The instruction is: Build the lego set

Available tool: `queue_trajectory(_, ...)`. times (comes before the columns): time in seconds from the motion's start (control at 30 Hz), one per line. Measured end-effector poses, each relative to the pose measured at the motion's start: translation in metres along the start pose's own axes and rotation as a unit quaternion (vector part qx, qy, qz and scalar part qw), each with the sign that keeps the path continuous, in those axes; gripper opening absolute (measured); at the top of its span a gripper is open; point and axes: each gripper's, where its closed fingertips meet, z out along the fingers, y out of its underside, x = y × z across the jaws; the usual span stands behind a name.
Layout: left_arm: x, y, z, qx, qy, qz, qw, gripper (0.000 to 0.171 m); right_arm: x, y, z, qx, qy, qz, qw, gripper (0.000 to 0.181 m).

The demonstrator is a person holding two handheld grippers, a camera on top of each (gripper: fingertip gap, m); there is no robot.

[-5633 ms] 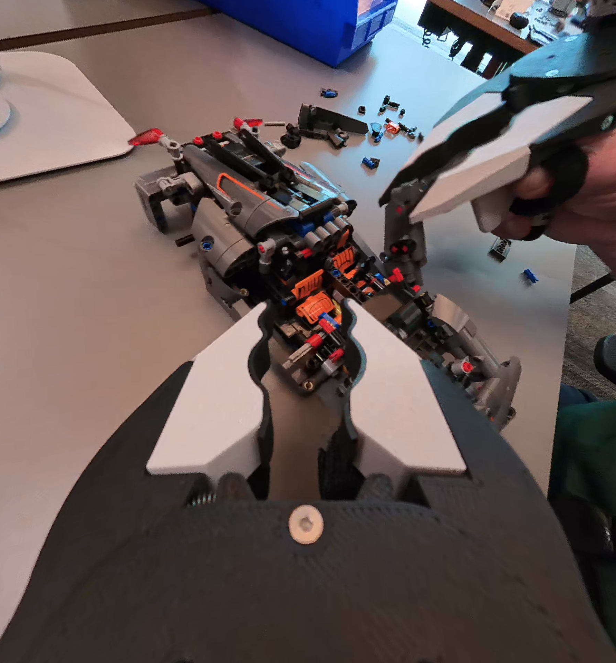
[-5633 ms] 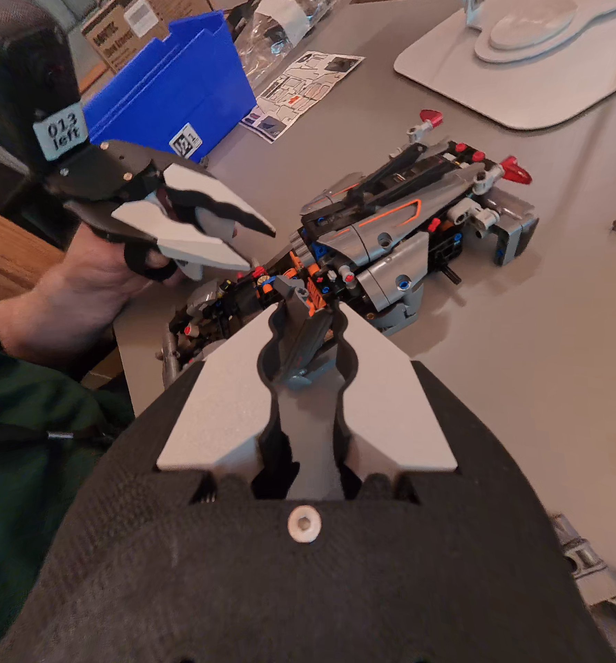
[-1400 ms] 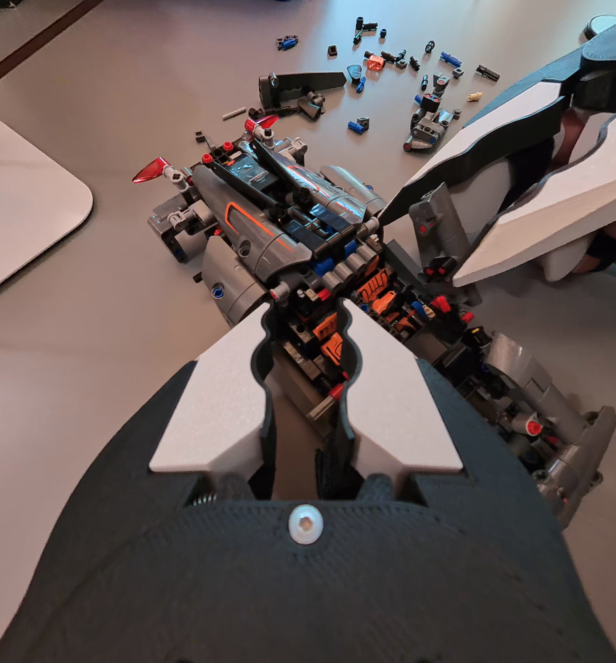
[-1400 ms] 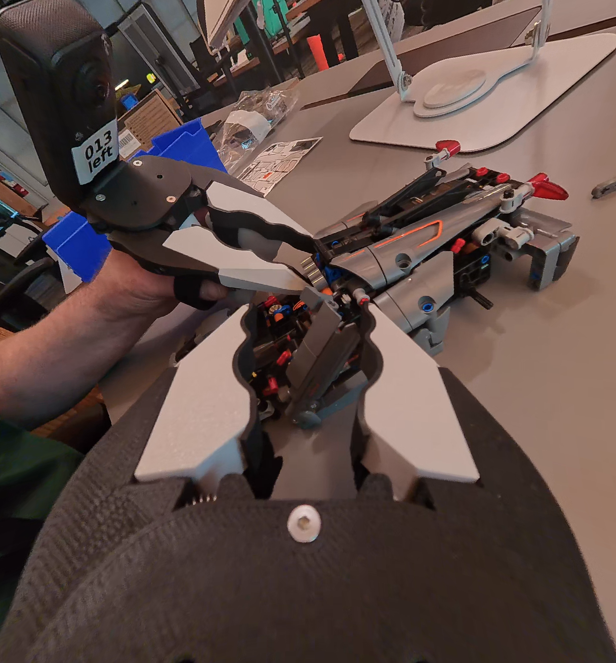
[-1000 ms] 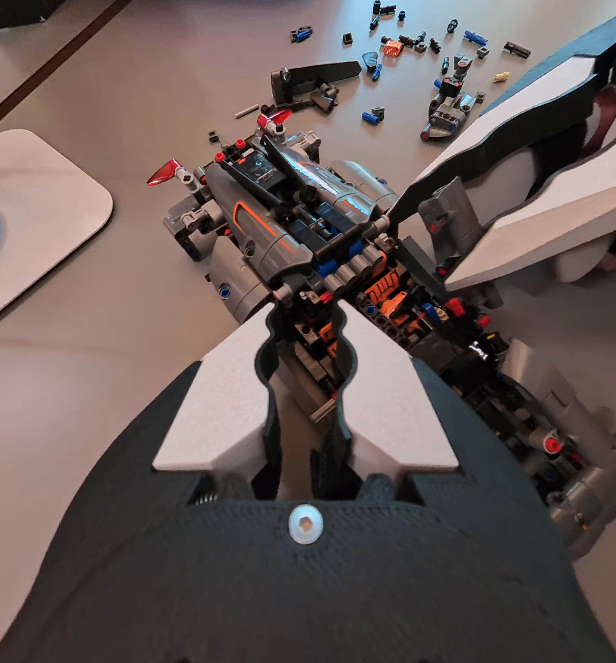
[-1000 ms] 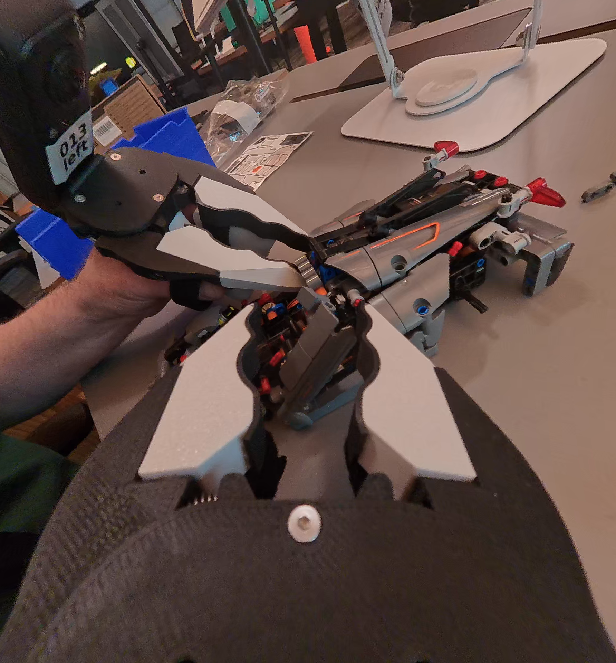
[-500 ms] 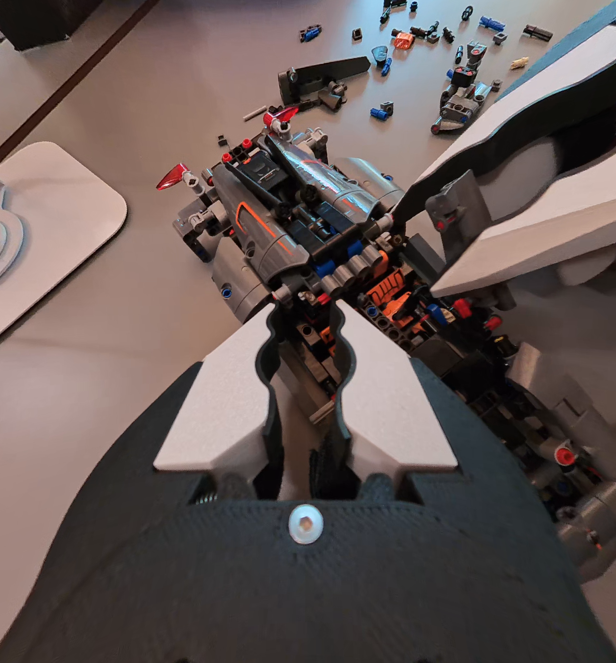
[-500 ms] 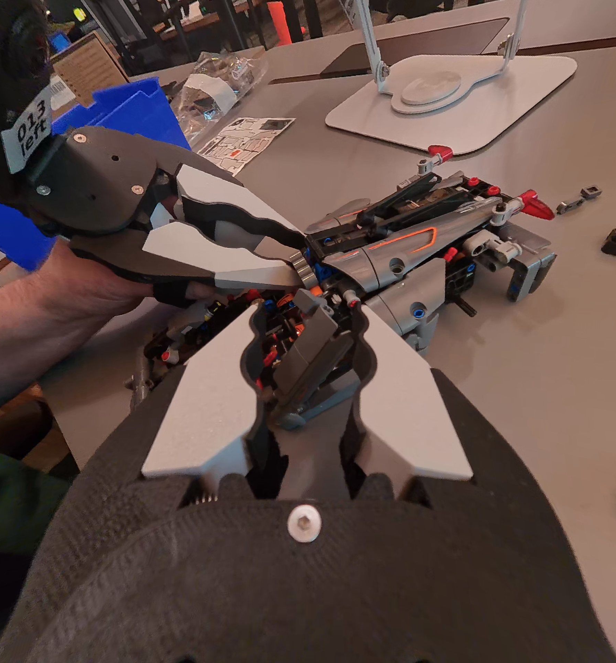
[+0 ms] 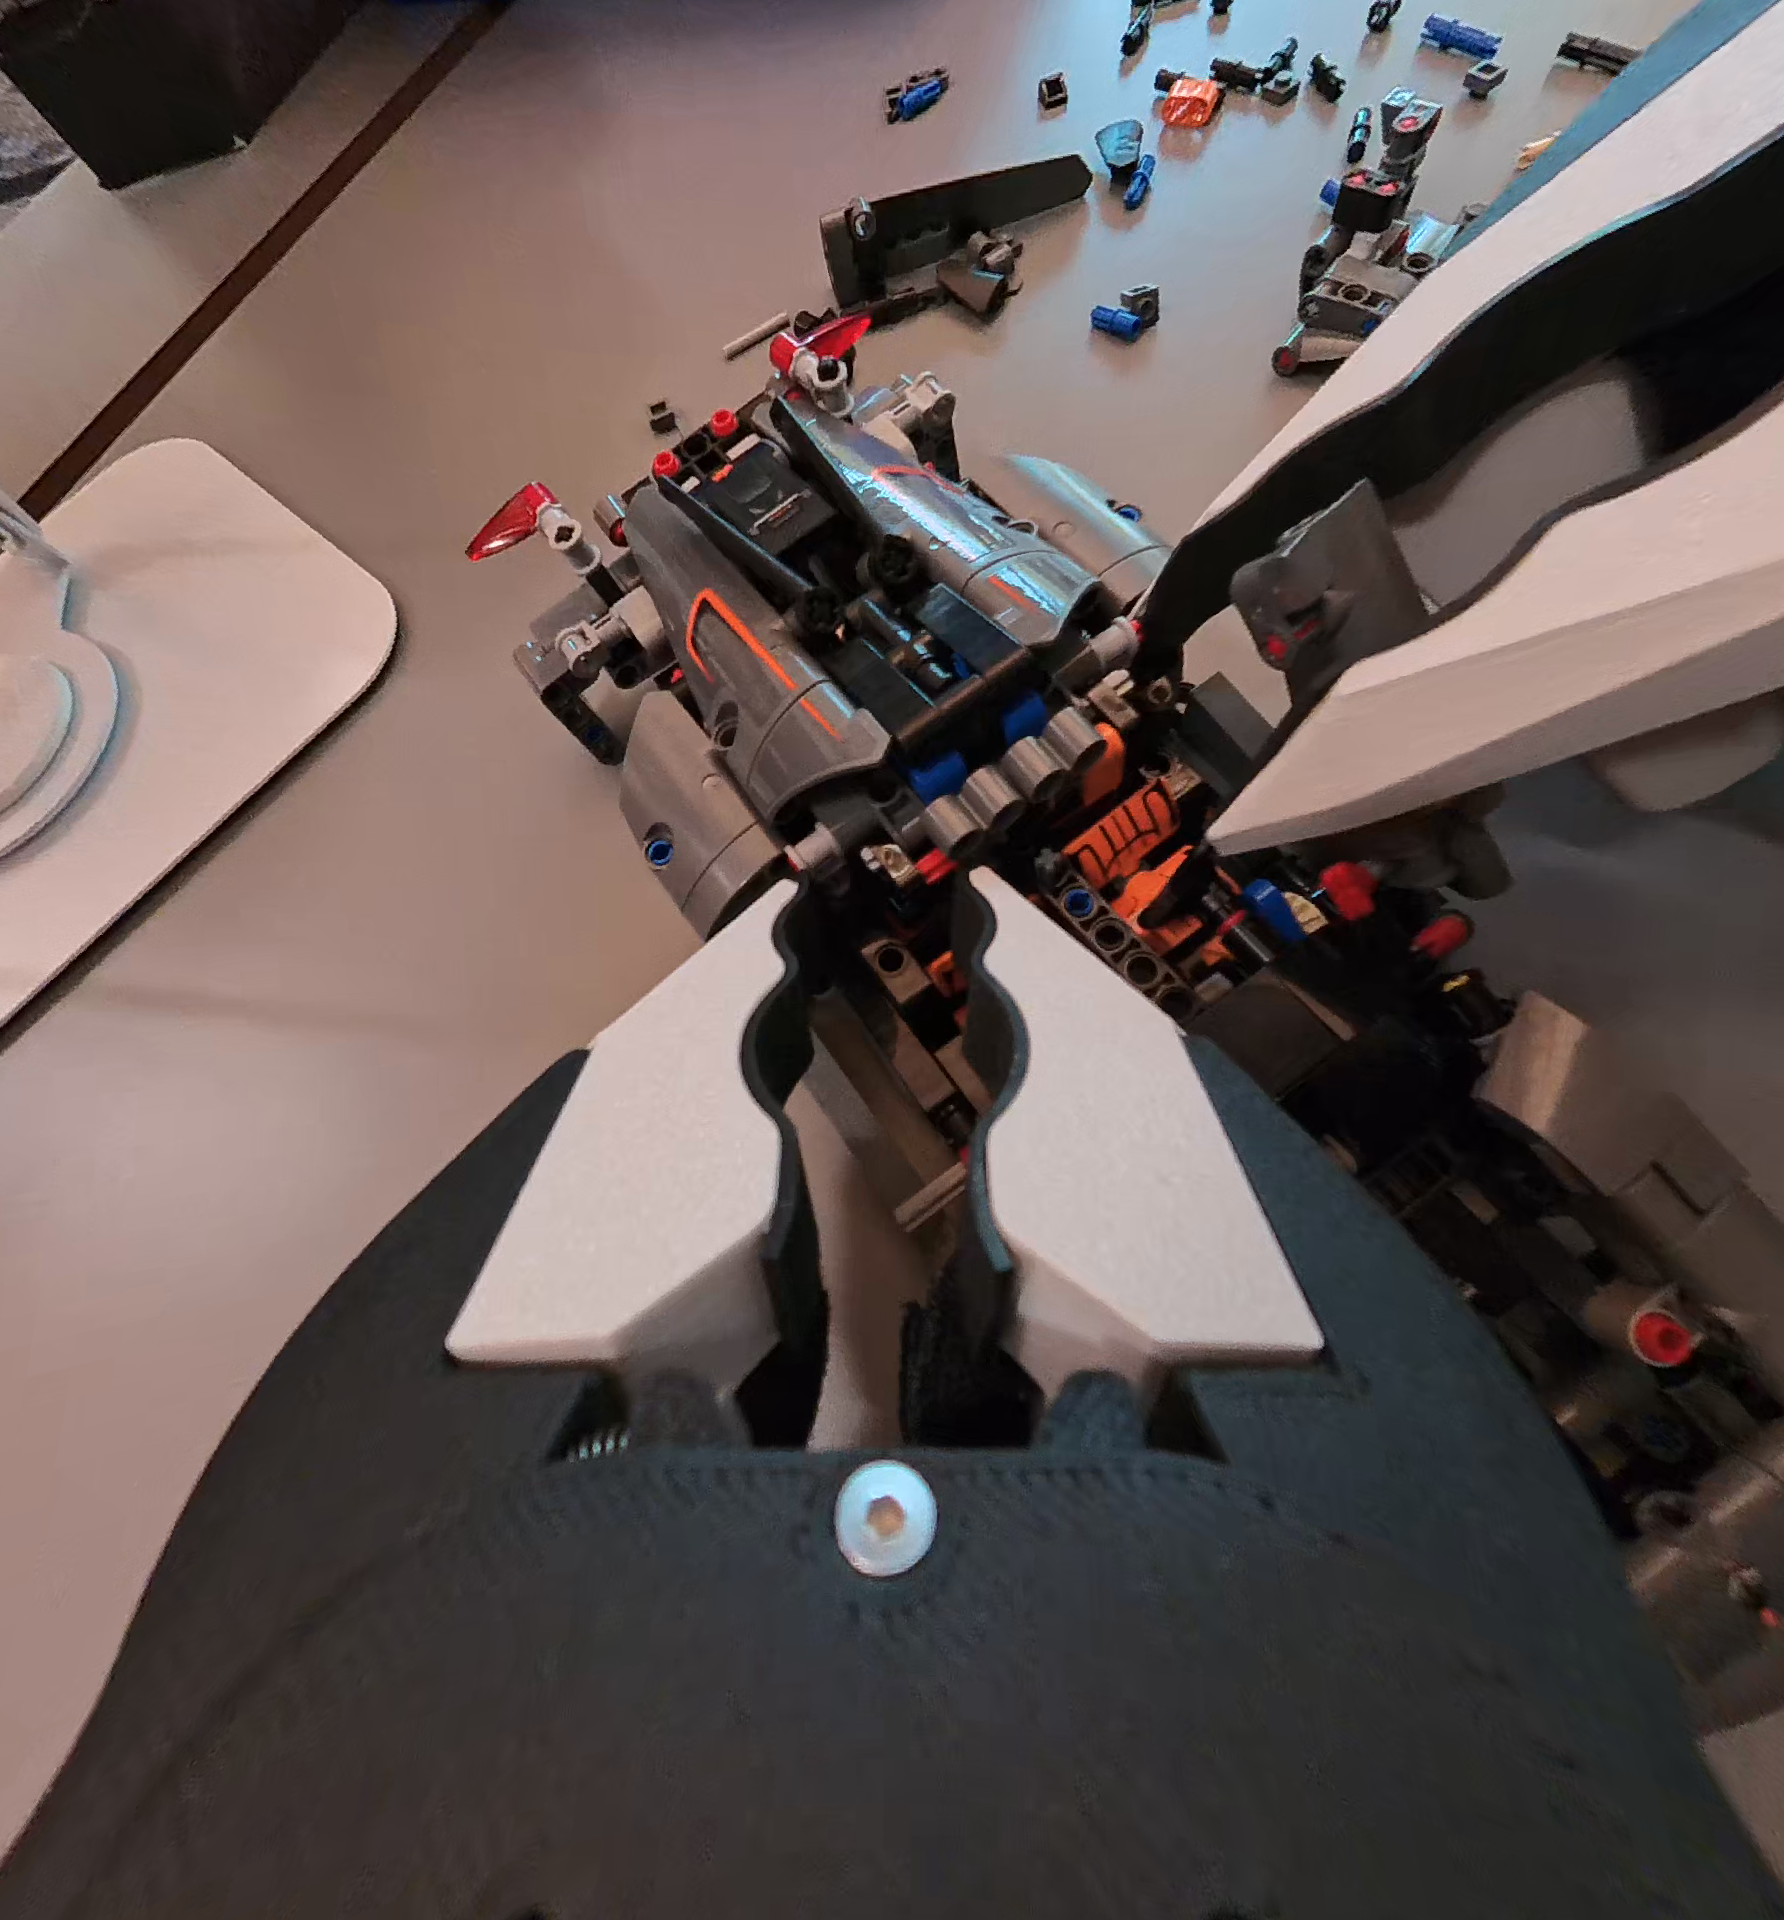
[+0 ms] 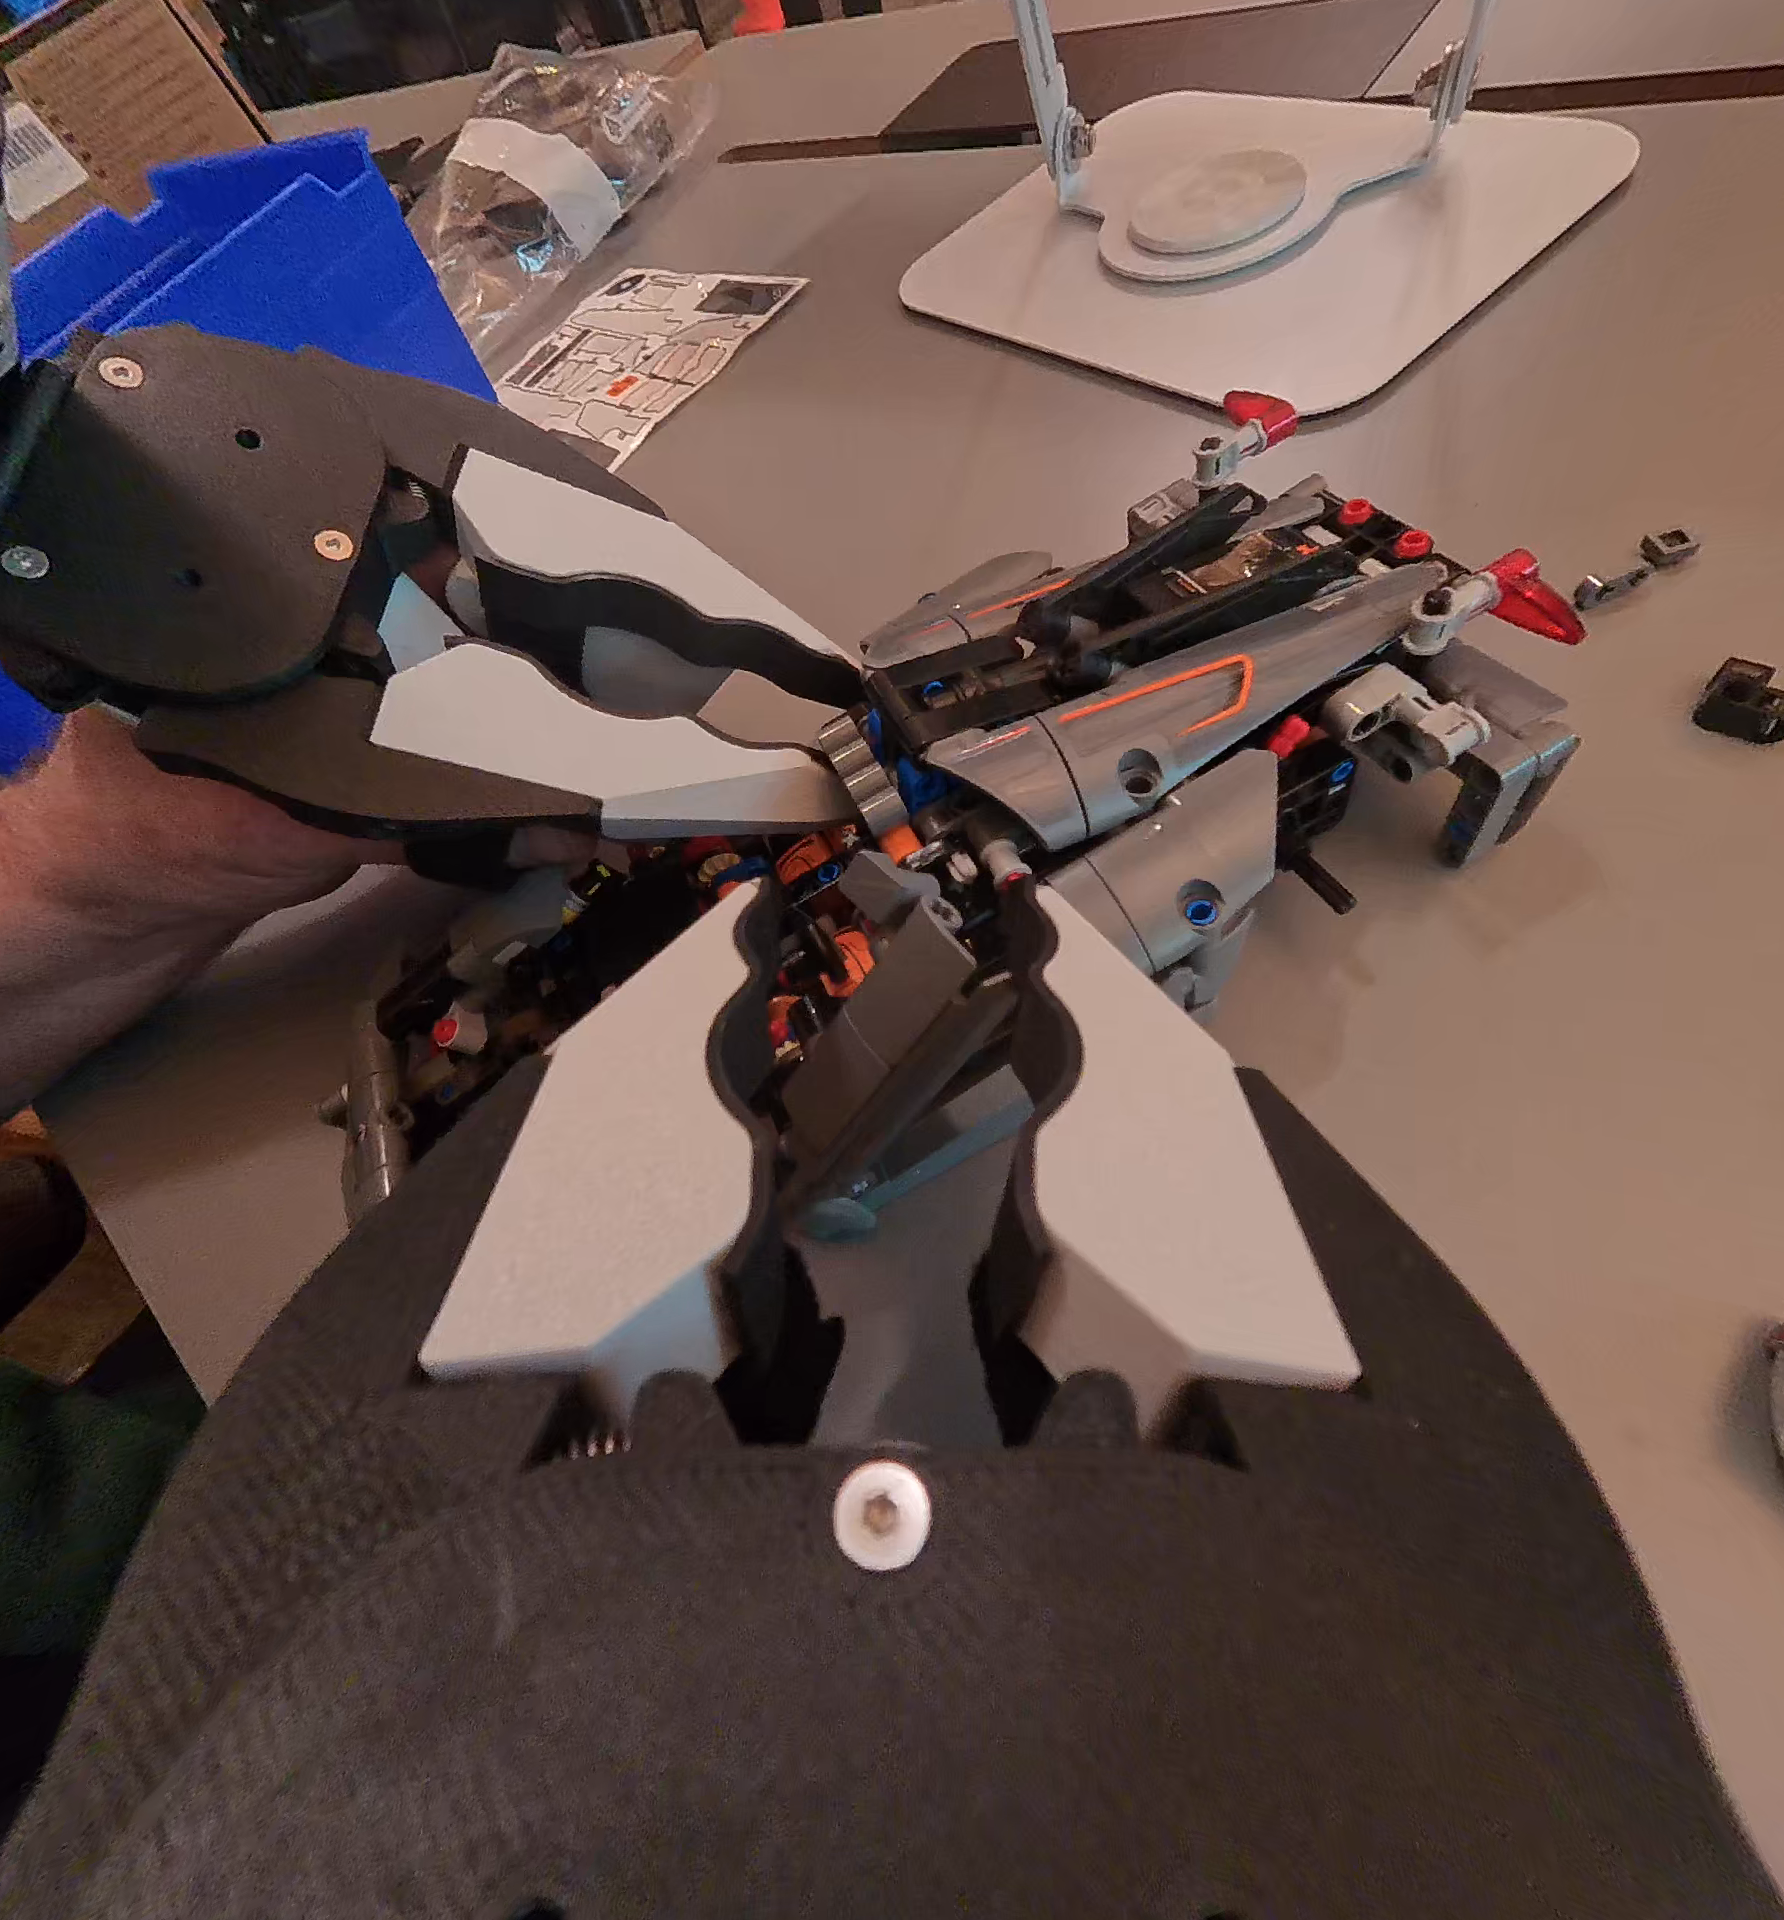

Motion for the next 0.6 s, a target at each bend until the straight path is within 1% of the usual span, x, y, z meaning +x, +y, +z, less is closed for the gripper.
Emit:
queue_trajectory(0.37, -0.0023, -0.0001, 0.0014, 0.002, -0.007, 0.004, 1.000, 0.022, 0.0029, -0.0005, 0.0025, -0.028, 0.006, -0.002, 1.000, 0.039)
queue_trajectory(0.43, -0.0033, -0.0004, 0.0017, -0.001, -0.006, 0.008, 1.000, 0.023, 0.0068, 0.0002, 0.0026, -0.032, 0.007, -0.010, 0.999, 0.033)
queue_trajectory(0.47, -0.0028, -0.0006, 0.0019, -0.002, -0.003, 0.004, 1.000, 0.023, 0.0081, 0.0008, 0.0014, -0.032, -0.002, -0.010, 0.999, 0.031)
queue_trajectory(0.53, -0.0010, -0.0023, 0.0027, 0.004, -0.004, 0.001, 1.000, 0.023, 0.0077, 0.0018, -0.0022, -0.020, -0.026, -0.005, 0.999, 0.038)
queue_trajectory(0.57, -0.0001, -0.0031, 0.0029, 0.005, 0.002, -0.002, 1.000, 0.023, 0.0092, 0.0031, -0.0046, -0.015, -0.029, -0.014, 0.999, 0.034)
queue_trajectory(0.6, 0.0004, -0.0035, 0.0031, 0.004, 0.004, 0.000, 1.000, 0.023, 0.0097, 0.0033, -0.0068, -0.009, -0.036, -0.014, 0.999, 0.034)
